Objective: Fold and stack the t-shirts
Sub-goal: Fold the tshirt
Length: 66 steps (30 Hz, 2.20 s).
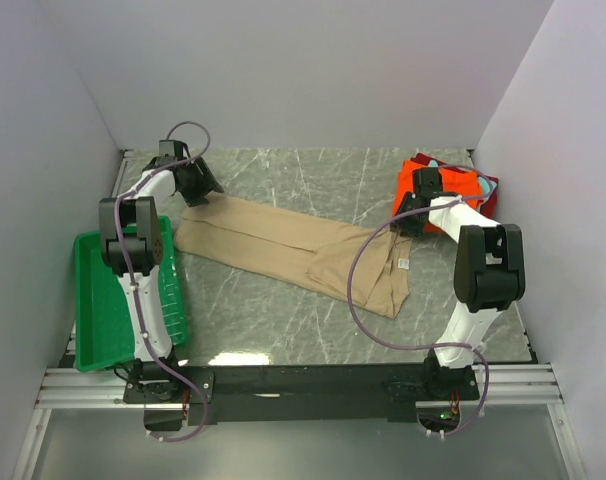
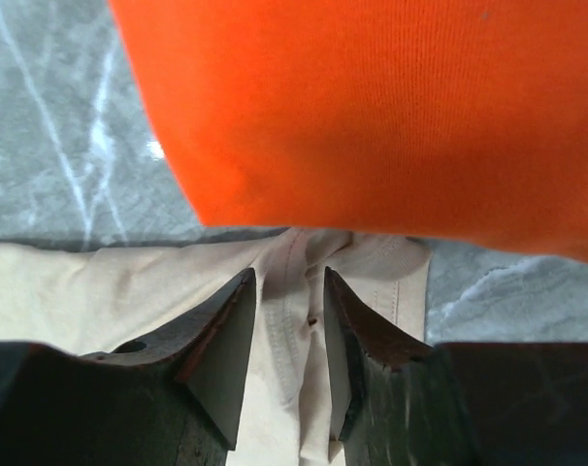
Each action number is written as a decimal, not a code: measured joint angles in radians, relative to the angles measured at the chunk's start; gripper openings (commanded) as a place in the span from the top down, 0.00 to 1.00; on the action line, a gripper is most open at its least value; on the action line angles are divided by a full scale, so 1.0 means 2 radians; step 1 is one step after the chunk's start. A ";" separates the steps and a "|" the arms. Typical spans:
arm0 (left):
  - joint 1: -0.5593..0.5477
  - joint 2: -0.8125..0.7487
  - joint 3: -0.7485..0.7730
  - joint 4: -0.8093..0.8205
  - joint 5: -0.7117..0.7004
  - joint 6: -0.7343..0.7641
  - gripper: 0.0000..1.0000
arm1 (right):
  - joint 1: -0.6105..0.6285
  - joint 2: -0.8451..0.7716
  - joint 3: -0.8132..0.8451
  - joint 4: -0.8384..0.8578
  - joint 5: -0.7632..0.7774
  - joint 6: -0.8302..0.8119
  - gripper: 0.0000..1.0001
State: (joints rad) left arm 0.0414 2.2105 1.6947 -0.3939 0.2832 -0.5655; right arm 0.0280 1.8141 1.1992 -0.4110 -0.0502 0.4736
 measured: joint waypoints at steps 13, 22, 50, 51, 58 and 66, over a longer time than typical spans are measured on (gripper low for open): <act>0.015 0.020 0.010 0.027 -0.002 -0.017 0.34 | 0.000 0.022 0.001 -0.009 0.008 0.002 0.86; 0.028 0.022 0.006 0.042 -0.002 -0.034 0.34 | -0.004 0.009 0.001 -0.027 0.029 0.002 0.90; 0.039 0.012 -0.003 0.046 0.026 -0.027 0.28 | -0.025 0.001 0.002 -0.056 0.035 0.004 0.48; 0.039 0.009 -0.003 0.041 0.024 -0.025 0.27 | -0.025 -0.005 0.001 -0.060 0.036 0.004 0.48; 0.030 -0.037 -0.003 0.016 -0.007 -0.009 0.27 | -0.022 -0.087 -0.013 -0.079 0.043 0.004 0.48; 0.000 -0.078 -0.019 0.027 -0.023 0.002 0.27 | 0.030 -0.104 0.001 -0.080 0.026 0.013 0.50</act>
State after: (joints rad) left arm 0.0406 2.0537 1.6558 -0.3405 0.2371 -0.5610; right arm 0.0879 1.6062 1.2003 -0.5709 0.0021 0.4999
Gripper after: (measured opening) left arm 0.732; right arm 0.512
